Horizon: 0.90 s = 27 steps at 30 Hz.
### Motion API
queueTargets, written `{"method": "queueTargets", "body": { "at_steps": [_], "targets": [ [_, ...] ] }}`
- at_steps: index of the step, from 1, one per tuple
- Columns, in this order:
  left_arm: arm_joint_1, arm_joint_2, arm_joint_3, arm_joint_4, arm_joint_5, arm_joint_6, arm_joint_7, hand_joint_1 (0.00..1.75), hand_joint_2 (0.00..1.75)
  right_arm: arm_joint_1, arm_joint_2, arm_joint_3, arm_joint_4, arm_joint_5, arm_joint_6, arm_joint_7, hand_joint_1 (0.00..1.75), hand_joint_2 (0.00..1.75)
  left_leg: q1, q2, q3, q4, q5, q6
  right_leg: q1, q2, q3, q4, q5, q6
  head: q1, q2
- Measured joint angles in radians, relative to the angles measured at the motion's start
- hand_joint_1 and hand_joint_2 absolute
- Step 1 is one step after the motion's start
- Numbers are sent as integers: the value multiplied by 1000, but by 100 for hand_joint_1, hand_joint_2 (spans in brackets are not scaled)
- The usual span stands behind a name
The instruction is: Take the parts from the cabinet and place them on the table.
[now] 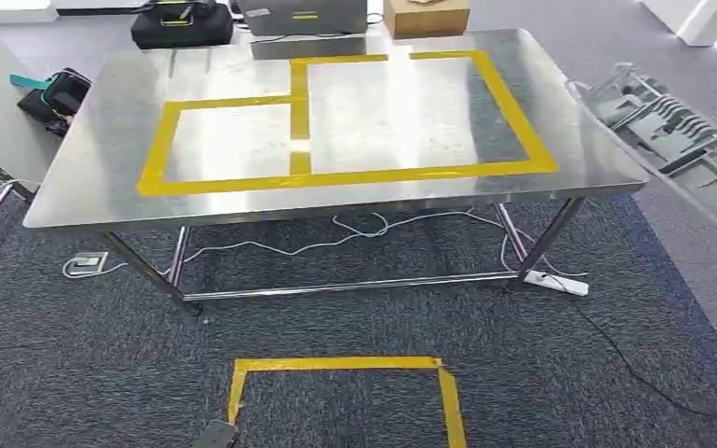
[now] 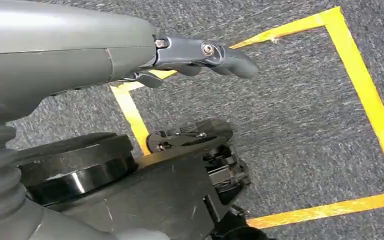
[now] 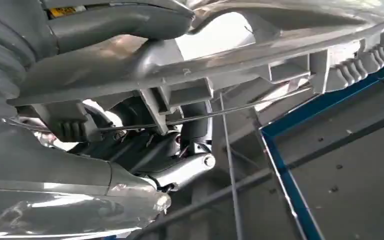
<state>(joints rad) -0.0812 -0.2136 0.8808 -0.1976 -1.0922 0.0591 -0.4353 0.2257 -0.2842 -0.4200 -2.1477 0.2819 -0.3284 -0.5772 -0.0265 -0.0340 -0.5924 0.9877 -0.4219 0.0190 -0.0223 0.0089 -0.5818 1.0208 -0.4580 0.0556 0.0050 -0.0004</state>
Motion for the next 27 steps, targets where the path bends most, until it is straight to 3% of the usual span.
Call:
{"method": "queueTargets", "body": {
  "at_steps": [6, 7, 10, 11, 12, 15, 16, 17, 18, 20, 21, 22, 23, 25, 26, 27],
  "targets": [
    [0, 1, 0, 0, -1, -15, 10, 0, 175, 2, 0, -10, 0, 81, -18, 70, 175, 175, 0, 0, -1, 1, -1, 1, -1, 0, 0, -1, 1, 1, 0, 0],
    [0, 5, 0, 0, -1, -21, 10, 0, 175, 2, 0, -11, 1, 87, -21, 78, 175, 175, -5, 0, -3, 9, -5, 12, -6, -1, 1, -6, 3, 10, 0, 0],
    [-1, 8, 0, 0, -2, -28, 13, 0, 175, 3, -5, -18, 3, 96, -20, 106, 175, 175, -5, 0, 4, -14, -4, 33, -5, 0, 9, -22, 6, 19, -1, 0],
    [0, 8, -1, 0, -1, -28, 14, 0, 175, 3, -12, -19, 5, 96, -15, 116, 175, 175, 7, 2, 23, -42, 13, 32, -5, -1, 3, -15, 5, 18, -1, 0],
    [-1, 8, -1, 0, -2, -27, 14, 0, 175, 3, -20, -21, 10, 96, -8, 124, 175, 175, 8, 3, 32, -50, 16, 32, -1, -2, -5, 12, -15, 21, 2, 0],
    [-3, 8, -1, 0, -2, -23, 17, 0, 175, 4, -40, -21, 23, 102, 15, 140, 175, 175, 11, 4, 35, -50, 12, 33, -5, -2, -115, 229, -115, 33, 5, 0],
    [-2, 8, -1, 0, -2, -23, 19, 0, 175, 5, -46, -21, 29, 103, 19, 145, 175, 175, 12, 3, 36, -49, 10, 30, -6, -2, -141, 273, -122, 38, 6, 0],
    [-1, 8, -1, 0, -2, -23, 19, 0, 175, 7, -51, -21, 33, 105, 23, 150, 175, 175, 15, 2, 40, -48, 7, 26, -10, -2, -141, 262, -101, 44, 5, 0],
    [-1, 8, -1, 0, -2, -24, 19, 0, 175, 11, -56, -21, 37, 108, 27, 151, 175, 175, 20, 0, 43, -45, 2, 19, -13, -3, -117, 206, -60, 50, 5, 0],
    [-1, 8, -1, 0, -2, -24, 20, 0, 175, 15, -64, -21, 40, 111, 31, 151, 175, 175, 30, -3, 45, -22, -16, 1, -27, -3, -27, 27, 29, 70, 6, 0],
    [-2, 11, -1, 0, -2, -24, 20, 0, 175, 14, -64, -20, 44, 113, 32, 152, 175, 175, 28, -3, 41, -10, -27, -12, -25, 9, -14, 8, 4, 82, 9, 0],
    [-3, 13, -1, 0, -2, -25, 21, 0, 175, 18, -65, -19, 47, 114, 32, 152, 175, 175, 26, -4, 34, 7, -38, -16, -26, 17, -4, 1, 5, 53, 12, 0],
    [-2, 14, -1, 0, -2, -25, 22, 0, 175, 20, -67, -18, 48, 117, 32, 154, 175, 175, 24, -5, 34, 4, -35, -16, -25, 16, -8, 8, 4, 34, 7, 0],
    [0, 16, -1, 0, -2, -25, 24, 0, 175, 26, -67, -18, 52, 122, 32, 156, 175, 175, 26, -5, 35, 1, -34, -18, -21, 16, -13, 17, -1, 20, 5, 0],
    [0, 18, -1, 0, -2, -23, 25, 0, 175, 29, -67, -18, 52, 123, 33, 156, 175, 175, 29, -1, 36, 6, -43, -26, -23, 14, -10, 15, -3, 11, 5, 0],
    [-1, 17, -1, 0, -2, -23, 25, 0, 175, 32, -68, -18, 52, 125, 35, 156, 175, 175, 27, 11, 24, 34, -58, -30, -22, 13, -7, 15, -5, 4, 0, 0]
  ]
}}
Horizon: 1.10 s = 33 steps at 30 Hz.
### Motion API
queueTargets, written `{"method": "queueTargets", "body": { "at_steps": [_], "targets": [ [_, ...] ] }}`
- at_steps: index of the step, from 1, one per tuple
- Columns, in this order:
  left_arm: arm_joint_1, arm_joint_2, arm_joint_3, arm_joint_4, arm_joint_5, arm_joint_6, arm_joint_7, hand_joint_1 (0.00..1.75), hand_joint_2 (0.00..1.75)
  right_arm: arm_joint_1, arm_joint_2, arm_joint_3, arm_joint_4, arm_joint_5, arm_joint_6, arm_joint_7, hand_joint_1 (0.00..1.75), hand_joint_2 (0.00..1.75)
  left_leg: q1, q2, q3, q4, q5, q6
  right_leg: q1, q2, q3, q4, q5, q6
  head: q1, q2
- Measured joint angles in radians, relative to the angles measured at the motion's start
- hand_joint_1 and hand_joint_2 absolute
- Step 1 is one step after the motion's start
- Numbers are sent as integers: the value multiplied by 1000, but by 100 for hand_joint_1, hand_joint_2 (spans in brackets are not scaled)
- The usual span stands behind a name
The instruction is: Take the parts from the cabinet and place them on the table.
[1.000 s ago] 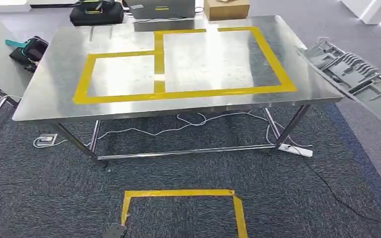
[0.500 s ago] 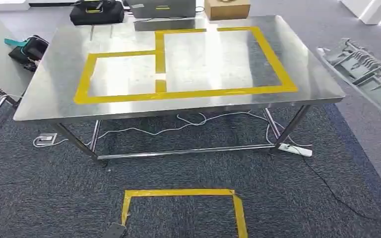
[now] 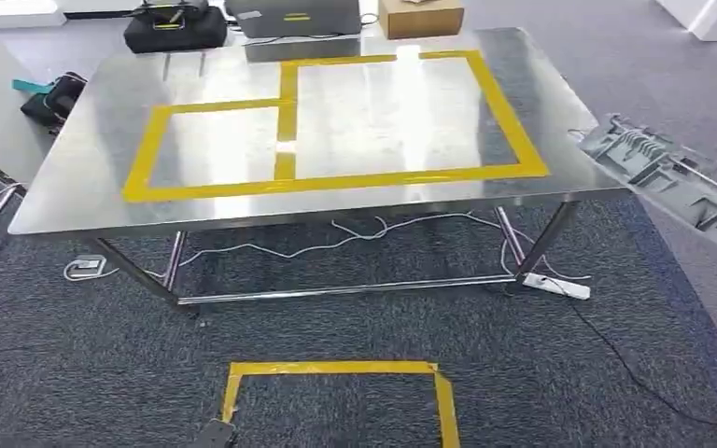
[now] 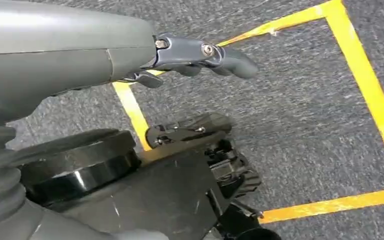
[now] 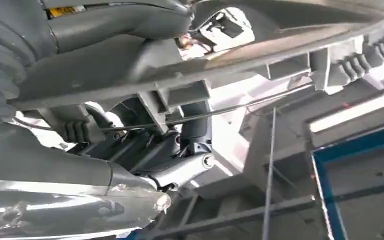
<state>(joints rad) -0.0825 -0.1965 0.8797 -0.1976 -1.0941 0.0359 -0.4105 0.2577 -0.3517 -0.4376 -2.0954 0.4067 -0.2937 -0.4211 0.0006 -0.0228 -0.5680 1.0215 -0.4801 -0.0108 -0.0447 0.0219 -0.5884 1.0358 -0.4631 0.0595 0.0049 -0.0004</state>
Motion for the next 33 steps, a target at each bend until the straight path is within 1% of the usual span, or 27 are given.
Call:
{"method": "queueTargets", "body": {
  "at_steps": [1, 3, 4, 5, 6, 8, 9, 10, 11, 12, 14, 15, 16, 18, 19, 20, 21, 22, 23, 24, 25, 26, 28, 30, 31, 32, 33],
  "targets": [
    [-2, 0, 0, 0, 0, 0, 0, 0, 175, 5, -2, -1, 0, 1, 2, 0, 175, 175, 0, 7, -36, 69, -34, -4, 1, -3, 3, -1, -2, -4, -3, 0],
    [-2, 0, 0, 0, -2, 0, 0, 0, 175, 6, -3, -2, 0, 5, 5, 0, 175, 175, 1, 10, -132, 235, -97, -5, 3, -8, 4, -1, -7, -11, -2, 0],
    [-1, 1, 0, 0, -4, 0, 0, 0, 175, 8, -3, -2, 0, 6, 7, 1, 175, 175, 1, 10, -171, 293, -107, -2, 5, -10, 6, -1, -11, -13, -2, 0],
    [1, 1, 0, 0, -4, 0, 0, 0, 175, 9, -3, -2, 0, 8, 10, 1, 175, 175, 0, 10, -186, 301, -92, 2, 7, -10, 10, -1, -14, -15, -2, 0],
    [1, 2, 0, 0, -4, 0, 0, 0, 175, 9, -4, -1, 0, 10, 12, 1, 175, 175, -1, 10, -179, 271, -55, 7, 8, -11, 17, -1, -18, -15, -2, 0],
    [1, 3, 0, 0, -4, 0, 0, 0, 175, 9, -7, 0, 0, 14, 18, 0, 175, 175, -7, 10, -108, 103, 57, 27, 13, -12, 36, -1, -30, -14, -2, 0],
    [1, 4, 0, 0, -4, 1, 0, 0, 175, 9, -10, 0, 0, 16, 20, 0, 175, 175, -13, 12, -75, 25, 91, 40, 12, -13, 41, -3, -35, -12, -1, 0],
    [-1, 5, 0, 0, -4, 0, 0, 0, 175, 8, -10, 1, 1, 17, 22, -2, 175, 175, -16, 12, -61, 7, 71, 43, 20, -11, 43, 1, -43, -3, -1, 0],
    [-3, 5, 0, 0, -4, 1, 0, 0, 175, 7, -10, 1, 1, 19, 23, -2, 175, 175, -15, 13, -58, -4, 61, 34, 18, -11, 40, 0, -44, 1, -1, 0],
    [-3, 5, 0, 0, -4, 1, 0, 0, 175, 5, -12, 2, 2, 21, 26, -2, 175, 175, -17, 12, -60, -4, 59, 33, 16, -12, 42, -7, -45, 7, 1, 0],
    [-2, 8, 0, 0, -1, 2, 0, 0, 175, 3, -18, 7, 7, 25, 31, -2, 175, 175, -16, 10, -51, -18, 58, 38, 14, -14, 56, -23, -48, 23, -1, 0],
    [1, 9, 0, 0, 2, 3, -1, 0, 175, 2, -21, 11, 9, 29, 32, -2, 175, 175, -10, 9, -37, -30, 61, 41, 12, -20, 50, -11, -52, 25, 1, 0],
    [0, 10, 0, 0, 3, 3, -2, 0, 175, -3, -23, 17, 13, 34, 35, -3, 175, 175, -9, 9, -30, -32, 57, 47, 15, -20, 28, 31, -73, 25, 7, 0],
    [-1, 13, 0, 0, 4, 3, -4, 0, 175, -18, -28, 27, 26, 55, 41, -1, 175, 175, -13, 8, -23, -32, 49, 55, 17, -19, -66, 191, -134, 26, 10, 0],
    [0, 17, 0, 0, 5, 3, -8, 0, 175, -23, -34, 35, 35, 69, 46, 6, 175, 175, -16, 8, -18, -32, 43, 57, 17, -19, -111, 261, -151, 26, 9, 0],
    [3, 19, 0, 0, 5, 3, -12, 0, 175, -29, -40, 45, 44, 80, 53, 14, 175, 175, -19, 8, -10, -32, 37, 59, 18, -19, -137, 287, -140, 26, 11, 0],
    [7, 24, 0, 0, 7, 6, -15, 0, 175, -32, -47, 54, 52, 89, 62, 24, 175, 175, -21, 7, 0, -32, 30, 60, 20, -20, -135, 263, -104, 23, 9, 0],
    [8, 29, 0, 0, 12, 10, -18, 0, 175, -32, -56, 62, 58, 99, 73, 32, 175, 175, -22, 5, 10, -31, 23, 59, 22, -19, -115, 203, -54, 21, 11, 0],
    [8, 34, 1, 0, 15, 11, -19, 0, 175, -32, -70, 71, 66, 103, 83, 37, 175, 175, -22, 3, 21, -31, 16, 58, 23, -19, -81, 117, 1, 17, 10, 0],
    [7, 38, 2, 0, 18, 15, -21, 0, 175, -35, -84, 79, 71, 105, 91, 40, 175, 175, -23, 1, 31, -31, 7, 54, 23, -19, -46, 31, 46, 15, 10, 0],
    [5, 47, 3, 0, 22, 18, -21, 0, 175, -43, -96, 91, 81, 109, 104, 46, 175, 175, -32, 1, 30, -27, 0, 48, 27, -18, -20, 11, 26, 12, 10, 0],
    [4, 54, 4, 0, 23, 18, -22, 0, 175, -51, -110, 99, 85, 112, 113, 51, 175, 175, -32, 0, 26, -23, -1, 46, 26, -16, -18, -2, 20, 1, 9, 0],
    [2, 65, 6, 0, 27, 19, -27, 0, 175, -62, -134, 113, 100, 115, 131, 63, 175, 175, -30, 1, 25, -27, 0, 42, 30, -14, -23, -1, 17, -9, 9, 0],
    [-4, 79, 11, -2, 49, 9, -38, 0, 175, -71, -152, 126, 118, 116, 145, 74, 175, 175, -31, 2, 28, -22, -15, 31, 20, -16, -12, -10, 14, -19, 10, 0],
    [-9, 78, 16, -2, 62, 3, -45, 0, 175, -76, -161, 131, 125, 115, 149, 77, 175, 175, -30, 5, 10, 16, -33, 20, 18, -18, -7, -11, 9, -26, 2, 0],
    [-14, 78, 21, -2, 71, -3, -50, 0, 175, -81, -169, 138, 131, 115, 154, 79, 175, 175, -25, 6, -30, 87, -64, 12, 17, -20, -6, -11, 7, -28, 2, 0],
    [-17, 78, 27, -2, 78, -9, -56, 0, 175, -81, -178, 145, 136, 116, 160, 84, 175, 175, -20, 7, -85, 178, -99, 7, 16, -21, -4, -11, 5, -30, 2, 0]
  ]
}}
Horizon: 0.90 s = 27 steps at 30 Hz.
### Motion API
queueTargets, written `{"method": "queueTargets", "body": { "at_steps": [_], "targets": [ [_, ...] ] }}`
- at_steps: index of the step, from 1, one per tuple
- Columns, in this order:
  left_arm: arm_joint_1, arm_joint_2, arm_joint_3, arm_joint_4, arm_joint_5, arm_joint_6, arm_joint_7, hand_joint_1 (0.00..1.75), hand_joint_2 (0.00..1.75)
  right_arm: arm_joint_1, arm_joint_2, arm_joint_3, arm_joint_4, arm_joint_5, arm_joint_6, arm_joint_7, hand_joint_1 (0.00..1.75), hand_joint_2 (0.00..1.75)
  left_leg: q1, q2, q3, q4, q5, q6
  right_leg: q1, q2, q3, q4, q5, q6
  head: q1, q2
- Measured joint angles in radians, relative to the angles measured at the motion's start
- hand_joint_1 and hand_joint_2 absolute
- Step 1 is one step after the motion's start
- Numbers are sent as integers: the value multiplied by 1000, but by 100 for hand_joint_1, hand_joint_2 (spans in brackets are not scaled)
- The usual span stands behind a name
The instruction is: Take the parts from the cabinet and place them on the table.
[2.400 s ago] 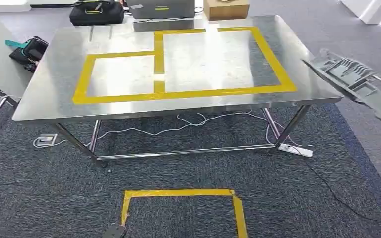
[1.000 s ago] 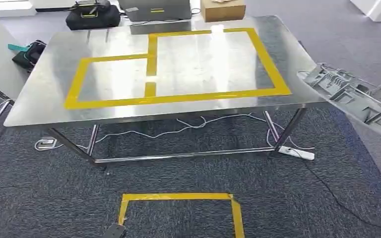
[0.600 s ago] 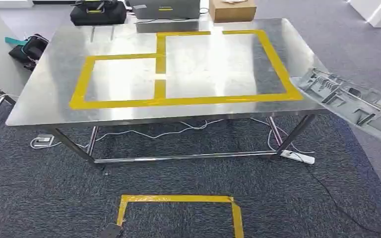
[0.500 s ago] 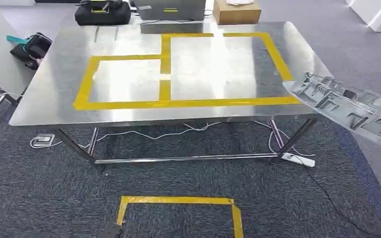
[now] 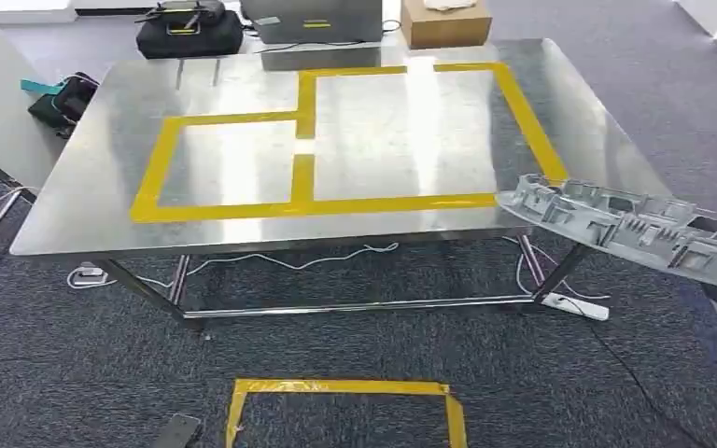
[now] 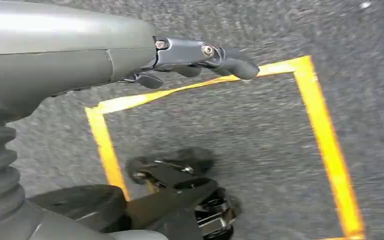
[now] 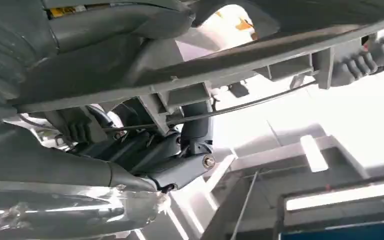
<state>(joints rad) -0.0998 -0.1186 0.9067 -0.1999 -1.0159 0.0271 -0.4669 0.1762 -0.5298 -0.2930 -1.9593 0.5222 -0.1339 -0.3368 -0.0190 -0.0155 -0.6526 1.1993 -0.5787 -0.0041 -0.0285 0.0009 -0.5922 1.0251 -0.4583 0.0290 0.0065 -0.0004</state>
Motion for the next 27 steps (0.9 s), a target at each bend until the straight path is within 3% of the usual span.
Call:
{"method": "queueTargets", "body": {
  "at_steps": [1, 2, 3, 4, 6, 7, 8, 11, 12, 13, 14, 16, 17, 18, 19, 21, 22, 23, 24, 26, 27],
  "targets": [
    [-1, 0, 5, 0, 3, -3, -3, 0, 175, 1, -7, 4, 5, 0, 6, 5, 175, 175, 5, 1, -50, 80, -22, -4, 0, -1, 2, 0, -4, 0, 1, 0],
    [0, -2, 8, 0, 8, -6, -4, 0, 175, 2, -14, 8, 12, 0, 9, 10, 175, 175, 9, 2, -87, 126, -21, -7, -1, 0, 7, 0, -8, 0, 0, 0],
    [1, -3, 10, 0, 9, -7, -4, 0, 175, 6, -20, 11, 18, 0, 11, 14, 175, 175, 12, 2, -97, 119, 11, -9, -2, 0, 14, 0, -14, 3, 1, 0],
    [1, -5, 11, 0, 10, -8, -4, 0, 175, 8, -24, 13, 23, -1, 11, 16, 175, 175, 15, 2, -86, 72, 60, -9, -3, 0, 23, 0, -21, 6, 0, 0],
    [1, -6, 14, 0, 10, -8, -3, 0, 175, 13, -31, 17, 26, -2, 11, 16, 175, 175, 16, 3, -21, -94, 172, -5, -7, 1, 46, 0, -35, 14, 1, 0],
    [1, -10, 16, 0, 10, -7, 3, 0, 175, 13, -34, 17, 26, -2, 11, 16, 175, 175, 14, 5, 4, -157, 191, -3, -6, 2, 40, -2, -43, 22, 0, 0],
    [0, -11, 17, 0, 10, -5, 8, 0, 175, 13, -34, 17, 28, -3, 9, 16, 175, 175, 11, 4, 24, -187, 166, 1, -2, 6, 52, 2, -52, 32, -1, 0],
    [2, -18, 17, 0, 7, -4, 12, 0, 175, 18, -34, 17, 28, 0, 0, 14, 175, 175, 9, 5, 21, -184, 155, 18, -5, 4, 61, -20, -53, 50, 0, 0],
    [2, -19, 17, 0, 3, -4, 12, 0, 175, 22, -34, 16, 28, 2, -2, 14, 175, 175, 17, 5, 35, -196, 157, 27, -6, 3, 62, -23, -60, 57, -1, 0],
    [2, -20, 17, 0, -2, -4, 11, 0, 175, 27, -34, 15, 28, 2, -3, 13, 175, 175, 16, 4, 45, -199, 152, 33, -5, 2, 57, 4, -71, 57, 6, 0],
    [0, -21, 17, 0, -4, -5, 11, 0, 175, 29, -34, 14, 28, 4, -5, 13, 175, 175, 16, 4, 50, -199, 147, 41, -3, 3, 26, 65, -101, 57, 8, 0],
    [1, -24, 17, 0, -5, -7, 14, 0, 175, 41, -34, 11, 28, 5, -2, 19, 175, 175, 12, 3, 58, -199, 136, 47, 0, 3, -79, 245, -169, 58, 13, 0],
    [3, -24, 17, 0, -5, -10, 15, 0, 175, 47, -34, 8, 28, 4, 10, 24, 175, 175, 9, 2, 65, -199, 129, 49, 2, 3, -118, 301, -176, 57, 13, 0],
    [6, -25, 17, 0, -8, -13, 15, 0, 175, 57, -38, 1, 28, 0, 39, 37, 175, 175, 7, 1, 77, -199, 121, 50, 4, 3, -135, 307, -151, 55, 13, 0],
    [7, -26, 17, 0, -10, -15, 15, 0, 175, 68, -46, -3, 28, -2, 65, 49, 175, 175, 6, 0, 90, -198, 112, 51, 6, 3, -125, 268, -105, 52, 12, 0],
    [7, -27, 17, 0, -13, -16, 15, 0, 175, 89, -71, -17, 27, -10, 118, 63, 175, 175, 4, -3, 122, -198, 92, 48, 8, 3, -61, 94, 17, 45, 13, 0],
    [7, -27, 17, 0, -14, -16, 17, 0, 175, 93, -79, -23, 27, -10, 138, 68, 175, 175, 4, -3, 129, -199, 82, 43, 10, 2, -34, 39, 34, 44, 13, 0],
    [5, -26, 17, 0, -15, -16, 18, 0, 175, 101, -83, -29, 27, -10, 155, 74, 175, 175, -4, -5, 132, -194, 74, 37, 15, 3, -10, 19, 20, 42, 15, 0],
    [4, -26, 17, 0, -22, -14, 26, 0, 175, 111, -96, -34, 27, -7, 180, 83, 175, 175, -4, -5, 131, -194, 75, 35, 14, 3, -10, 14, 10, 32, 13, 0],
    [6, -25, 17, 0, -26, -9, 35, 0, 175, 146, -125, -45, 26, -7, 228, 100, 175, 175, -3, -3, 133, -200, 72, 30, 16, 6, -13, 12, 5, 23, 12, 0],
    [7, -23, 16, 0, -26, -9, 35, 0, 175, 160, -137, -52, 24, -12, 246, 104, 175, 175, -4, -3, 135, -200, 64, 24, 8, 6, -8, 6, 4, 18, 11, 0]
  ]
}}
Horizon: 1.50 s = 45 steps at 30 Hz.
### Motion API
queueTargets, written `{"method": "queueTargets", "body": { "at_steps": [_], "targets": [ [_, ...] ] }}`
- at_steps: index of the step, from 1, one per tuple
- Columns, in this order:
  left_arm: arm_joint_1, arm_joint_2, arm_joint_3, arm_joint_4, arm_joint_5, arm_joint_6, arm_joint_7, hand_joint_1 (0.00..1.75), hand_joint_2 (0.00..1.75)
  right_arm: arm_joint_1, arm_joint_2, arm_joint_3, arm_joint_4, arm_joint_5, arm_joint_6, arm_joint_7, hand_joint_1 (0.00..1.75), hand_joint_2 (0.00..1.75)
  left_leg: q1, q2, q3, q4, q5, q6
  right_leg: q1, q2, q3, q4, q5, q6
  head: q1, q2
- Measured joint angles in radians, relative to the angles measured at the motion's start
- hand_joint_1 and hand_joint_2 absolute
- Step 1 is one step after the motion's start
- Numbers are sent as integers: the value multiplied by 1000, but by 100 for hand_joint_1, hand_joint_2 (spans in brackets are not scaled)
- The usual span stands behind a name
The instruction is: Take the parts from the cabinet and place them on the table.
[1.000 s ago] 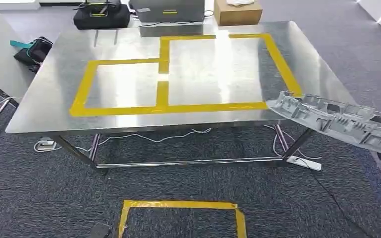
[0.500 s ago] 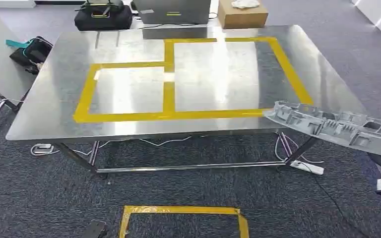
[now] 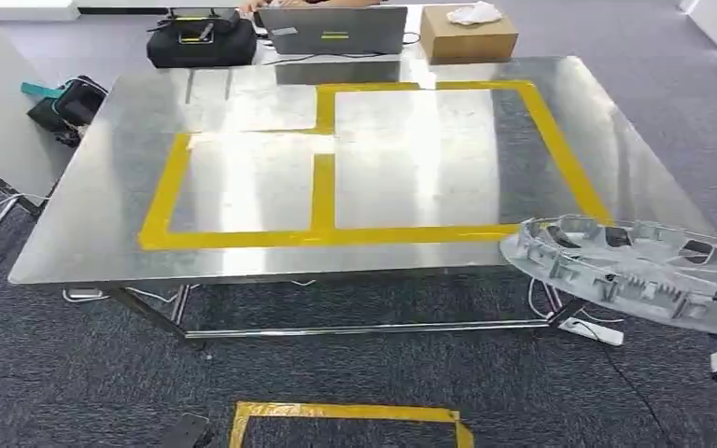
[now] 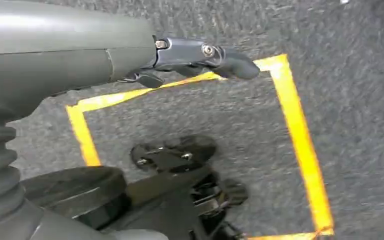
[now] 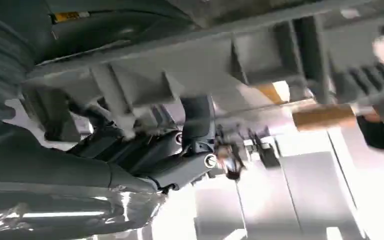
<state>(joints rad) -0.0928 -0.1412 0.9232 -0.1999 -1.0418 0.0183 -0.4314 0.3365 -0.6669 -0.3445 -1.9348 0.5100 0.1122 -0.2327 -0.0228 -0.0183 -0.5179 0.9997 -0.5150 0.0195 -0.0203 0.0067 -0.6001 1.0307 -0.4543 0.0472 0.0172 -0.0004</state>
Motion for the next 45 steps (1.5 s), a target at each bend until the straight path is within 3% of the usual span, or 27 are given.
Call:
{"method": "queueTargets", "body": {
  "at_steps": [2, 4, 5, 6, 8, 10, 11, 12, 16, 17, 20, 21, 23, 25, 26, 29, 31, 32, 33, 35, 36, 37, 38, 40, 41, 42, 45],
  "targets": [
    [-1, 1, 0, 0, -5, 0, 0, 0, 175, 22, -24, -18, -6, -8, 27, 7, 175, 175, 2, 5, -30, 65, -32, -18, -4, -2, 10, -5, -5, -10, -5, 0],
    [0, 2, 0, 0, -11, 0, 0, 0, 175, 39, -42, -28, -7, -12, 52, 12, 175, 175, 12, 6, -131, 239, -100, -27, -5, -2, 15, -5, -12, -16, -4, 0],
    [3, 3, 0, 0, -16, -1, 3, 0, 175, 49, -49, -28, -8, -13, 61, 13, 175, 175, 16, 6, -180, 311, -113, -29, -5, -2, 19, -5, -16, -16, -3, 0],
    [4, 3, -1, 0, -16, -3, 4, 0, 175, 57, -53, -27, -8, -14, 69, 14, 175, 175, 18, 6, -202, 328, -99, -30, -6, -1, 25, -5, -21, -15, -4, 0],
    [5, 4, -2, 0, -19, -4, 6, 0, 175, 63, -59, -23, -8, -12, 75, 18, 175, 175, 21, 6, -180, 240, 0, -31, -10, 1, 43, -5, -33, -9, -4, 0],
    [3, 5, -6, 0, -27, -7, 6, 0, 175, 61, -64, -12, -7, 11, 72, 17, 175, 175, 22, 9, -116, 72, 106, -28, -13, 2, 62, -6, -47, 1, -5, 0],
    [-1, 5, -9, 0, -30, -10, 6, 0, 175, 56, -67, -1, -4, 24, 66, 15, 175, 175, 18, 11, -101, 42, 86, -30, -7, 5, 65, -3, -56, 11, -4, 0],
    [-4, 5, -10, 0, -34, -12, 7, 0, 175, 47, -70, 15, 0, 42, 59, 10, 175, 175, 19, 10, -91, 23, 73, -21, -7, 8, 63, -4, -58, 17, -5, 0],
    [-10, 5, -28, 0, -83, -17, 21, 0, 175, -31, -77, 118, 46, 122, 37, 1, 175, 175, 24, 11, -80, 11, 72, 3, -10, 2, 66, -14, -60, 37, -1, 0],
    [-13, 5, -40, 0, -98, -18, 22, 0, 175, -68, -78, 150, 64, 143, 35, 2, 175, 175, 24, 12, -75, 11, 68, 11, -8, -1, 48, 27, -79, 38, 4, 0],
    [-25, 3, -66, 0, -113, -26, 26, 0, 175, -185, -75, 274, 146, 188, 25, 12, 175, 175, 16, 15, -65, 12, 58, 23, -7, -1, -94, 267, -162, 40, 7, 0],
    [-27, 2, -71, 0, -114, -27, 26, 0, 175, -213, -73, 316, 176, 205, 15, 21, 175, 175, 14, 15, -59, 12, 54, 24, -7, -1, -125, 303, -158, 38, 6, 0],
    [-27, 0, -81, 0, -119, -28, 27, 0, 175, -261, -66, 378, 229, 233, -18, 35, 175, 175, 10, 10, -42, 12, 42, 25, -7, -1, -109, 222, -73, 33, 7, 0],
    [-29, -1, -89, 0, -121, -28, 29, 0, 175, -306, -56, 424, 283, 255, -66, 48, 175, 175, 8, 7, -23, 12, 29, 20, -6, -1, -38, 44, 34, 25, 7, 0],
    [-31, -1, -91, 0, -121, -28, 31, 0, 175, -326, -43, 444, 314, 267, -94, 52, 175, 175, 4, 6, -22, 12, 24, 15, -2, 1, -24, 22, 14, 23, 5, 0],
    [-32, -1, -97, 0, -122, -28, 37, 0, 175, -363, -8, 480, 390, 290, -165, 55, 175, 175, 6, 3, -25, 7, 25, 3, 4, 2, -17, 7, 14, 12, 2, 0],
    [-35, 2, -105, -1, -124, -28, 39, 0, 175, -379, 11, 491, 428, 303, -207, 49, 175, 175, 7, 4, -20, 7, 13, -9, -5, 0, -5, -3, 13, -1, 2, 0],
    [-36, 2, -109, -1, -125, -28, 39, 0, 175, -389, 20, 496, 446, 308, -232, 45, 175, 175, 5, 5, -32, 37, 2, -16, -6, 0, 2, -5, 9, -8, -3, 0],
    [-38, 2, -111, -1, -128, -30, 39, 0, 175, -405, 33, 500, 471, 308, -256, 35, 175, 175, 9, 5, -70, 104, -26, -23, -7, -1, 4, -7, 6, -12, -7, 0],
    [-37, 2, -116, -1, -133, -35, 44, 0, 175, -427, 60, 506, 521, 311, -293, 7, 175, 175, 15, 6, -176, 268, -81, -30, -7, -2, 8, -7, -1, -17, -6, 0],
    [-35, 2, -118, -1, -137, -37, 45, 0, 175, -431, 70, 507, 540, 310, -303, -8, 175, 175, 16, 6, -214, 316, -84, -32, -8, -2, 11, -7, -4, -16, -7, 0],
    [-34, 2, -119, -1, -139, -38, 45, 0, 175, -436, 78, 507, 556, 299, -311, -32, 175, 175, 18, 6, -228, 317, -60, -33, -8, -1, 17, -7, -9, -15, -6, 0],
    [-34, 3, -122, -1, -142, -40, 45, 0, 175, -444, 87, 507, 574, 289, -317, -61, 175, 175, 19, 6, -220, 274, -12, -33, -9, -1, 25, -7, -14, -13, -7, 0],
    [-37, 3, -134, -1, -143, -43, 48, 0, 175, -460, 101, 507, 597, 272, -323, -105, 175, 175, 20, 9, -149, 102, 104, -30, -13, 1, 46, -7, -28, -6, -6, 0],
    [-38, 3, -137, -1, -146, -46, 48, 0, 175, -468, 107, 508, 605, 263, -322, -122, 175, 175, 20, 14, -122, 35, 125, -29, -11, 2, 48, -8, -34, 1, -7, 0],
    [-42, 3, -139, -1, -147, -48, 49, 0, 175, -476, 113, 509, 612, 258, -321, -131, 175, 175, 17, 11, -108, 10, 103, -27, -6, 6, 53, -4, -42, 10, -8, 0],
    [-46, 3, -148, -1, -156, -56, 52, 0, 175, -500, 129, 518, 628, 270, -312, -138, 175, 175, 15, 10, -110, 13, 98, -11, -8, 5, 62, -27, -41, 27, -7, 0]
  ]
}}
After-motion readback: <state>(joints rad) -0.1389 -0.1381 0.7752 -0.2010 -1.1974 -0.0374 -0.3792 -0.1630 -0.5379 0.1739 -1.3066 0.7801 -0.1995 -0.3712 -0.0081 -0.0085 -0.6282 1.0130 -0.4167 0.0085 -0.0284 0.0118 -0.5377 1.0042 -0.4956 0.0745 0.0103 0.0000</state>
